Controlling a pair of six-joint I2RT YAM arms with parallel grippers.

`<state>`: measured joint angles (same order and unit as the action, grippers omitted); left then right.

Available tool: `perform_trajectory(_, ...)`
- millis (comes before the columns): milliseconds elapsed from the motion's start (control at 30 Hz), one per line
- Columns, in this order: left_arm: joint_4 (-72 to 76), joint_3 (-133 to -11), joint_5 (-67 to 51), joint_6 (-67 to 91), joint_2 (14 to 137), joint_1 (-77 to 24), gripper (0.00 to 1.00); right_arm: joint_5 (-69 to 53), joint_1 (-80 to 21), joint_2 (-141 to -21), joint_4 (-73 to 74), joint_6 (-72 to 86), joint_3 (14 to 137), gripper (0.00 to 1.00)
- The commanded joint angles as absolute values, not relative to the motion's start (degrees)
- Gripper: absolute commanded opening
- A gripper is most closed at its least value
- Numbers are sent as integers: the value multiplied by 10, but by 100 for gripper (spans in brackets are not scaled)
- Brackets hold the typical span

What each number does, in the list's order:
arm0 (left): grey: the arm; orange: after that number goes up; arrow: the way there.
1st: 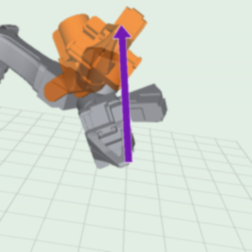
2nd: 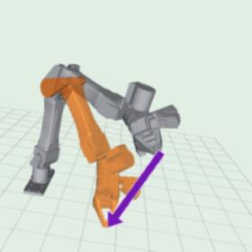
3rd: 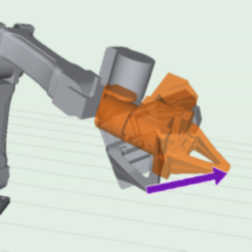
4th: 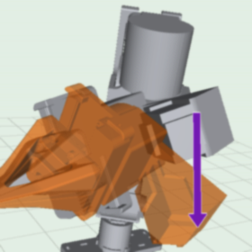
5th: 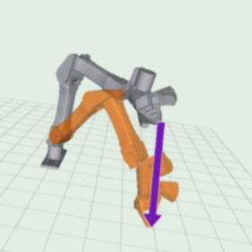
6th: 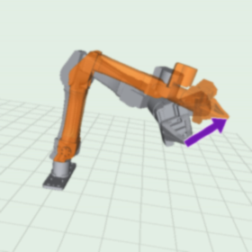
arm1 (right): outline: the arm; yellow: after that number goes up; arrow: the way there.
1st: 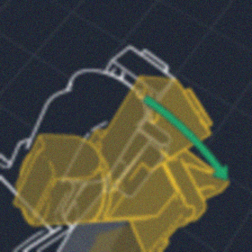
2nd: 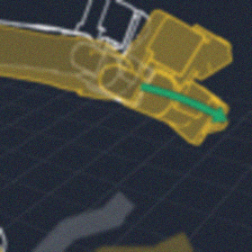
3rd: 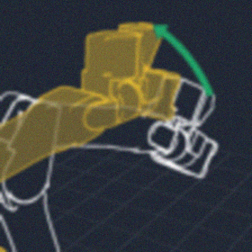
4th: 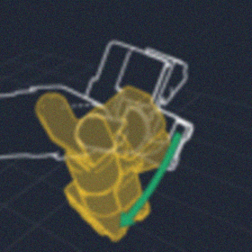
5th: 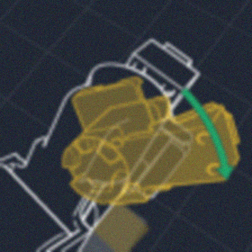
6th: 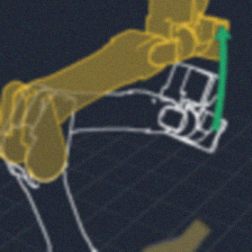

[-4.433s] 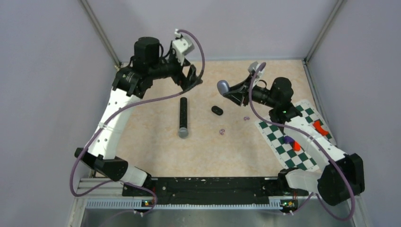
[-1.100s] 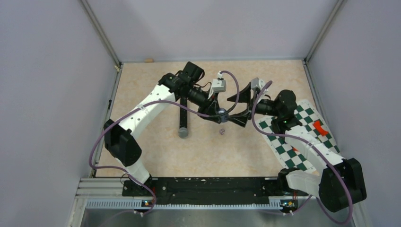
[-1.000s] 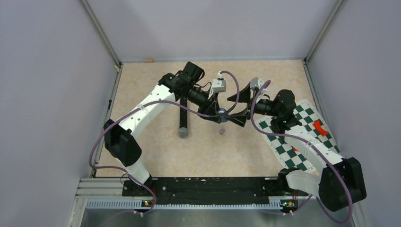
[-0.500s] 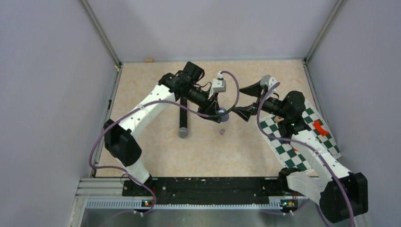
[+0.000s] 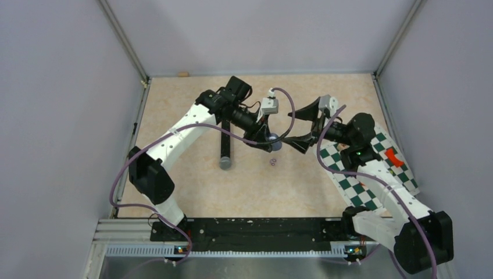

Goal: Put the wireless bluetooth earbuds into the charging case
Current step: Open the charging case to the charging case.

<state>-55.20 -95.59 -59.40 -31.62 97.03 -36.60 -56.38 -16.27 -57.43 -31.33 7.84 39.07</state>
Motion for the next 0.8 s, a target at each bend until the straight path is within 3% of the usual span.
perform_trajectory(0, -561, -981, -614, -322, 970, -373, 0, -580, -200, -604, -317, 69, 402, 99)
perform_trajectory(333, -556, -969, -610, -323, 958, -374, 0, -481, -221, -621, -258, 11, 420, 99)
perform_trajectory(767, -552, -961, -607, -322, 944, -374, 0, -495, -175, -612, -267, 29, 418, 99)
